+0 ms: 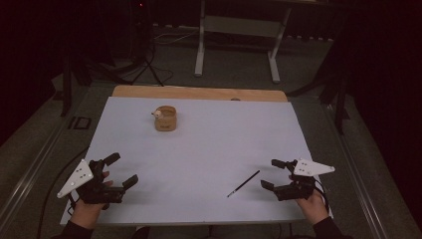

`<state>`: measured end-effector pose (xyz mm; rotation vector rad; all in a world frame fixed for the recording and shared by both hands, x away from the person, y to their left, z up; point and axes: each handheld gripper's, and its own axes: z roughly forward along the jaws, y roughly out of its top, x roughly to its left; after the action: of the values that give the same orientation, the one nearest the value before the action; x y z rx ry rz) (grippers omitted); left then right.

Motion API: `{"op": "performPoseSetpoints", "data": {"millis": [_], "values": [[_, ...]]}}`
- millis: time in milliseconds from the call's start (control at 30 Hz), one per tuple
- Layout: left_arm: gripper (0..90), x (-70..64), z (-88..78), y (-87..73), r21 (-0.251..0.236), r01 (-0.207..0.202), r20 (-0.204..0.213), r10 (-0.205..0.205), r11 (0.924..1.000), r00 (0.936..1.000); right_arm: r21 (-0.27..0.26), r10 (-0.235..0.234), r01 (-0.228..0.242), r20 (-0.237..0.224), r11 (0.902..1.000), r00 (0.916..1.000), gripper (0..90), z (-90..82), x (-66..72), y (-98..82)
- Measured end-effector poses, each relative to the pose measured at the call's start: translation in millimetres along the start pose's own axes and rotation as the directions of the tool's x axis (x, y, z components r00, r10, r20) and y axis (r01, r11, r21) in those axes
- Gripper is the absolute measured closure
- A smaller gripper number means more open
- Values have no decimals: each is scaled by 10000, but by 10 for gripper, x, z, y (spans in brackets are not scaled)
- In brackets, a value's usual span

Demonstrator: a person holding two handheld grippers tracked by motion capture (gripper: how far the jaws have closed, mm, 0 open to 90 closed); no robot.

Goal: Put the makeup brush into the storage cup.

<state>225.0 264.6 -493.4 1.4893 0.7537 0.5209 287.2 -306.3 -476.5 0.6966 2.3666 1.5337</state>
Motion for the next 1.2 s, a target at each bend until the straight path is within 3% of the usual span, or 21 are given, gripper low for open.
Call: {"op": "performPoseSetpoints", "data": {"millis": [67,133,233,300,400,500,800,867,967,1033,1067,1100,1133,1200], "values": [[1,-1,2,0,15,-38,-14,38,10000,10000,227,-51,51,15,9997,10000,135,-2,-3,20],[1,-5,5,3,11,-41,-16,41,10000,10000,645,328,-291,-576,9975,9978,133,21,-36,54],[1,-3,7,3,24,-30,-30,30,10000,10000,1094,356,-284,-649,9936,9973,127,59,-64,76],[1,-2,5,2,48,-48,-38,48,10000,10000,1539,349,-201,-935,9879,9950,127,104,-81,99],[1,-1,3,4,48,-60,-53,60,10000,10000,2259,216,119,-1453,9741,9891,134,186,-89,107],[1,-3,1,5,47,-65,-49,66,10000,10000,2656,185,286,-1732,9637,9847,138,257,-94,99],[2,-11,3,13,82,-154,10,154,9998,9999,3507,-459,1159,-2017,9293,9784,138,358,-134,143],[1,-10,4,12,97,-159,13,159,9998,9999,3737,-538,1324,-2134,9181,9755,138,363,-156,170],[1,-13,5,13,105,-170,23,170,9998,9999,4177,-697,1606,-2245,8943,9720,133,378,-184,207],[1,-12,5,14,106,-145,38,145,9998,9999,4529,-544,1608,-2390,8769,9695,139,394,-200,231],[1,-12,5,14,106,-145,38,145,9998,9999,4529,-544,1608,-2390,8769,9695,139,394,-200,231],[1,-9,3,13,109,-141,46,140,9998,9999,4761,-537,1693,-2467,8629,9676,149,406,-195,239],[1,-8,2,13,101,-121,49,121,9999,9999,5103,-400,1798,-2728,8410,9612,185,426,-189,255],[2,-7,2,13,98,-106,60,105,9999,9999,5181,-740,2142,-2777,8281,9578,198,448,-171,274]]}}
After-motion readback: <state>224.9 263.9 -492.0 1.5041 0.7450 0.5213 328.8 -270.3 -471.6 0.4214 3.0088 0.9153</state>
